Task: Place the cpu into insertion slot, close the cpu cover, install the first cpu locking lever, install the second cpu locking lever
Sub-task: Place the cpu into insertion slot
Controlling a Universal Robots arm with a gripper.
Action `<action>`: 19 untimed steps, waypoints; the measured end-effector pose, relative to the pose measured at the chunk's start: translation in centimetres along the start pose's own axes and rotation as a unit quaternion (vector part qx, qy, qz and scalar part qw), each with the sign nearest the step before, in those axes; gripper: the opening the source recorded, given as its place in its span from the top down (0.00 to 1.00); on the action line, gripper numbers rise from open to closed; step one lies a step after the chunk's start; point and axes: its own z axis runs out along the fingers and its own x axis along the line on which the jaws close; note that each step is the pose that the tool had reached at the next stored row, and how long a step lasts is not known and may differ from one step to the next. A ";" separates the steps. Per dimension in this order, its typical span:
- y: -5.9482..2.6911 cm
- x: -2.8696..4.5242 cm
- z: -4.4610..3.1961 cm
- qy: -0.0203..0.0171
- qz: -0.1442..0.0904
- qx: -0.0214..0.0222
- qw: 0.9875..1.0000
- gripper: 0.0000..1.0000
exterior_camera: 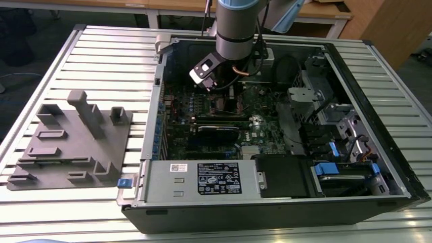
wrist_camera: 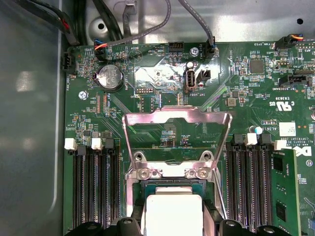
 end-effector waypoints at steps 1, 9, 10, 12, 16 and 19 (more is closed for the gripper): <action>0.00 0.00 0.00 0.000 0.000 0.000 1.000 0.46; 0.00 0.00 0.03 0.000 0.000 0.000 1.000 0.46; 0.00 0.00 0.03 0.000 0.000 0.000 1.000 0.46; 0.00 0.00 0.04 0.000 0.000 0.000 1.000 0.46; 0.00 0.00 0.04 0.000 0.000 0.000 1.000 0.46; -0.01 -0.01 0.05 0.000 0.000 0.000 1.000 0.46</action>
